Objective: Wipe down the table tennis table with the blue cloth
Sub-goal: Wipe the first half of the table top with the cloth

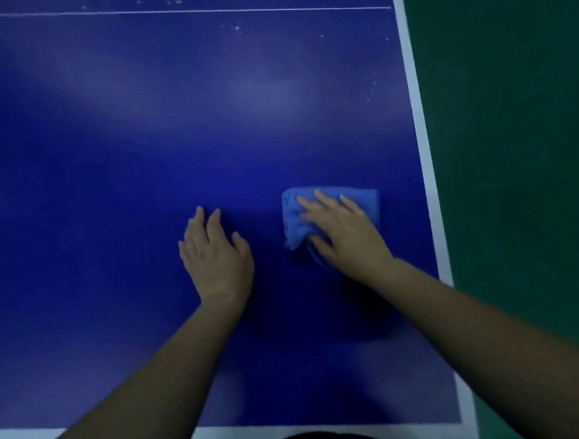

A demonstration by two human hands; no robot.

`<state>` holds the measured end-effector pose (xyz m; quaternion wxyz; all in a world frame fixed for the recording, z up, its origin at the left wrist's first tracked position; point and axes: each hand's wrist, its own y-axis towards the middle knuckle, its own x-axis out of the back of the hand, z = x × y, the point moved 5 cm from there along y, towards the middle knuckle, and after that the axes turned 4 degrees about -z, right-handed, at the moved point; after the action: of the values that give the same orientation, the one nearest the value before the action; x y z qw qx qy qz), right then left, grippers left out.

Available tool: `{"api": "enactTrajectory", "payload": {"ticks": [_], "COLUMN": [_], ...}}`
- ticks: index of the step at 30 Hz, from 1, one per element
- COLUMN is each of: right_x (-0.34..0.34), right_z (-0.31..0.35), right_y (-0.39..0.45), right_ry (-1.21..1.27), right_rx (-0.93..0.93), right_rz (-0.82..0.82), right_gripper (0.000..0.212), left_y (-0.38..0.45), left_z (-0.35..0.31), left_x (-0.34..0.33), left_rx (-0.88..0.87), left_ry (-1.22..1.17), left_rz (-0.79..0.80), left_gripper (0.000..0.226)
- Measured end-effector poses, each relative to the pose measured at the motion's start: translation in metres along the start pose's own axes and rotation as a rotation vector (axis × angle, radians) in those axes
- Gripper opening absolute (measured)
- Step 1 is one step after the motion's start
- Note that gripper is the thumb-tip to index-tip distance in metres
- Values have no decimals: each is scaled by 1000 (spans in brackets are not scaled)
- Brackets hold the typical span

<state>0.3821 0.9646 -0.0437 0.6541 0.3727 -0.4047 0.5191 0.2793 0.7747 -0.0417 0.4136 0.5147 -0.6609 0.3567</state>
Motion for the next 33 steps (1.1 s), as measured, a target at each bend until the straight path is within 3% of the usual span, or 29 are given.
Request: {"api": "enactTrajectory", "payload": {"ticks": [4, 7, 9, 12, 14, 16, 20, 22, 24, 29, 33], "right_x": [36, 38, 25, 4, 10, 25, 61, 65, 56, 42, 59], "right_z": [-98, -111, -78, -19, -28, -66, -155, -158, -133, -104, -165], "right_y": [90, 135, 129, 54, 17, 32, 104, 103, 74, 34, 120], "right_ry": [-30, -19, -30, 3, 76, 56, -1, 25, 22, 7, -39], "right_rx": [-228, -284, -143, 303, 406, 354, -75, -176, -134, 247, 138], "right_rz": [-88, -144, -71, 99, 111, 84, -47, -92, -74, 83, 43], "right_gripper": [52, 51, 54, 50, 42, 44, 52, 53, 53, 42, 50], "left_y": [-20, -20, -20, -20, -20, -20, -21, -20, -22, -19, -11], "left_z": [-24, -25, -26, -29, -28, -27, -27, -28, -30, -32, -37], "left_x": [-28, -30, -28, -26, -25, -25, -24, -24, -23, -24, -27], "left_rx": [148, 170, 169, 170, 168, 159, 154, 151, 159, 180, 276], "left_ry": [41, 82, 84, 94, 96, 96, 97, 104, 104, 107, 96], "left_rz": [-92, -154, -176, -190, -199, -213, -218, -212, -198, -149, -199], "left_gripper": [54, 53, 51, 50, 50, 50, 51, 51, 52, 51, 49]}}
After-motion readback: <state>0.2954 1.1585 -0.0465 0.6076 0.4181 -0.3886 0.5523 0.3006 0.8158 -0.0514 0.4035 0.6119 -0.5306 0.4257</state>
